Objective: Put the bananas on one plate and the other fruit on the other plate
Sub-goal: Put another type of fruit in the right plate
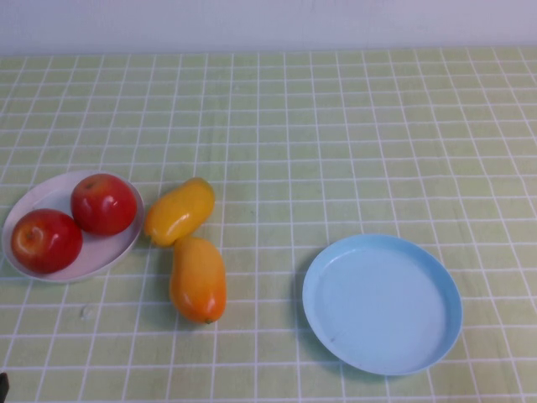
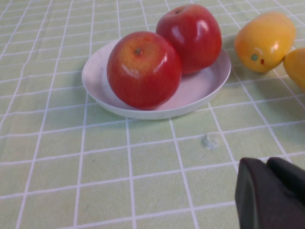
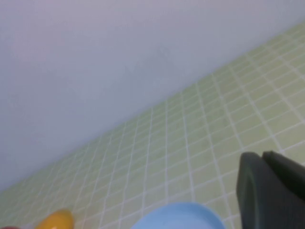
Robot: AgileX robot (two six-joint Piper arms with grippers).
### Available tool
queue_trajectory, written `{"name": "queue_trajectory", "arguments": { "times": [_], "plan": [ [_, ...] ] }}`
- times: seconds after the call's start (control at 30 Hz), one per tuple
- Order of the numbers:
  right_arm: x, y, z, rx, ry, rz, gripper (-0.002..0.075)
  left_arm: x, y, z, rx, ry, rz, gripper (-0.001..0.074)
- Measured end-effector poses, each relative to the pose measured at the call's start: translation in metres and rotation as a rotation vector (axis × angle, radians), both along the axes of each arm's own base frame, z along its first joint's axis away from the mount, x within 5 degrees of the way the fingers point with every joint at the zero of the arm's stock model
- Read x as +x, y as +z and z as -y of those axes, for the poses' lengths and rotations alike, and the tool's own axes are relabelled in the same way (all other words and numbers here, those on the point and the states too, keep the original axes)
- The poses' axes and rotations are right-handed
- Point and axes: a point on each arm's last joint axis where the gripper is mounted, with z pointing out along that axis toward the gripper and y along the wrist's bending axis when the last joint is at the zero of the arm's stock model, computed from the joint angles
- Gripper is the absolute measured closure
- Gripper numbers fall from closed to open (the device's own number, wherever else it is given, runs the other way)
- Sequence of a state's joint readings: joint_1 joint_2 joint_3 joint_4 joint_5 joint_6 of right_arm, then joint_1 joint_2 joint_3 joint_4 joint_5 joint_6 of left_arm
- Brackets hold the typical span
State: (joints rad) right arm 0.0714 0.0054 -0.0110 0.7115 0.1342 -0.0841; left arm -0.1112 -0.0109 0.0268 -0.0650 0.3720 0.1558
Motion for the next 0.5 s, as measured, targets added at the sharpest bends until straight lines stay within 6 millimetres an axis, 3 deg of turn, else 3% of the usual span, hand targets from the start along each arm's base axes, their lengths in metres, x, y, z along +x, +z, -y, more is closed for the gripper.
{"name": "queue_trajectory", "arguments": {
  "times": [0.2, 0.33, 0.5],
  "plan": [
    [0.014, 0.049, -0.02, -0.076, 0.223, -0.28, 0.0742, 0.0, 0.0, 0.0, 0.002, 0.0, 0.0, 0.0731],
    [0.044, 0.076, -0.029, -0.182, 0.364, -0.558, 0.0742, 0.0, 0.0, 0.0, 0.002, 0.0, -0.002, 0.0731],
    [0.089, 0.09, -0.031, -0.273, 0.422, -0.76, 0.0742, 0.0, 0.0, 0.0, 0.002, 0.0, -0.002, 0.0731]
  ]
}}
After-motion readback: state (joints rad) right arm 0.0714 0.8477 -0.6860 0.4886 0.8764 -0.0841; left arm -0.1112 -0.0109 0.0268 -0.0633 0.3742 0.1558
